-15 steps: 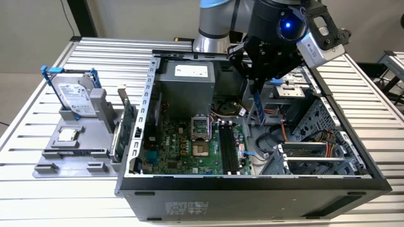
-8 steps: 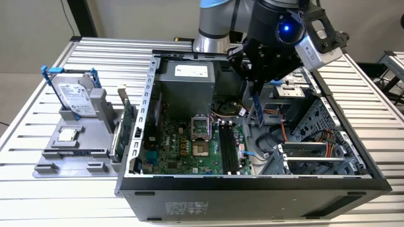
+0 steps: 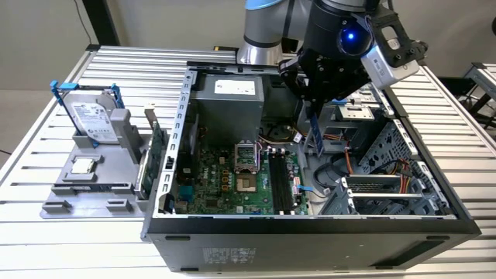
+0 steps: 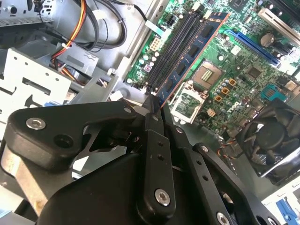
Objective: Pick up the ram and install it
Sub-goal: 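Insert the ram into the slot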
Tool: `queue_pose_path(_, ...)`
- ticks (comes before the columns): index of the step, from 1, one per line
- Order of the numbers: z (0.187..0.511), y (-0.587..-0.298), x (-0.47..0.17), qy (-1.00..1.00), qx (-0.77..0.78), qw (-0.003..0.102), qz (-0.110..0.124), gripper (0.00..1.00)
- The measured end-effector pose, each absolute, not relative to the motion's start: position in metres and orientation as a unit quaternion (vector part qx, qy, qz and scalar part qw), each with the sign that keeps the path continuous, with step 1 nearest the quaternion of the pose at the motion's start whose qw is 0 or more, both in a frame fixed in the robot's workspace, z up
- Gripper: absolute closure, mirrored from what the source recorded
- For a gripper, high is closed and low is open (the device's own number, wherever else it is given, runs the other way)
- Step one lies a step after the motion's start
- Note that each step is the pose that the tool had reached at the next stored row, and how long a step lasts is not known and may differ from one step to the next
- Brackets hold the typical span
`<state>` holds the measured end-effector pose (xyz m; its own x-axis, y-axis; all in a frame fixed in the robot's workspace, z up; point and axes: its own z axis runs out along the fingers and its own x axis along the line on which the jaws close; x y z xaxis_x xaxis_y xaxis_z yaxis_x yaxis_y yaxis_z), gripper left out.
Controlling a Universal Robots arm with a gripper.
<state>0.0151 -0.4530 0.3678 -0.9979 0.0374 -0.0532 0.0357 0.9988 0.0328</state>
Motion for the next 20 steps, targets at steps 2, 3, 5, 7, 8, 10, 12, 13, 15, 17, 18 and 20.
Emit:
queue_pose_path(2, 0.3673, -0.453, 0.0151, 0.999, 0.018, 0.027, 0.016, 1.0)
queue_pose_path(3, 0.3669, -0.453, 0.0151, 0.999, 0.018, 0.027, 0.016, 1.0)
queue_pose_path(5, 0.3659, -0.453, 0.0151, 0.999, 0.018, 0.027, 0.016, 1.0)
queue_pose_path(7, 0.365, -0.453, 0.0152, 0.999, 0.018, 0.027, 0.016, 1.0)
queue_pose_path(8, 0.3646, -0.453, 0.0152, 0.999, 0.018, 0.027, 0.016, 1.0)
queue_pose_path(10, 0.3636, -0.453, 0.0152, 0.999, 0.018, 0.027, 0.016, 1.0)
queue_pose_path(12, 0.3627, -0.453, 0.0152, 0.999, 0.018, 0.027, 0.016, 1.0)
queue_pose_path(13, 0.3622, -0.453, 0.0152, 0.999, 0.018, 0.027, 0.016, 1.0)
queue_pose_path(15, 0.3614, -0.453, 0.0152, 0.999, 0.018, 0.027, 0.016, 1.0)
queue_pose_path(17, 0.3605, -0.453, 0.0152, 0.999, 0.018, 0.027, 0.016, 1.0)
queue_pose_path(18, 0.36, -0.453, 0.0152, 0.999, 0.018, 0.027, 0.016, 1.0)
queue_pose_path(20, 0.3592, -0.4531, 0.0152, 0.999, 0.018, 0.027, 0.016, 1.0)
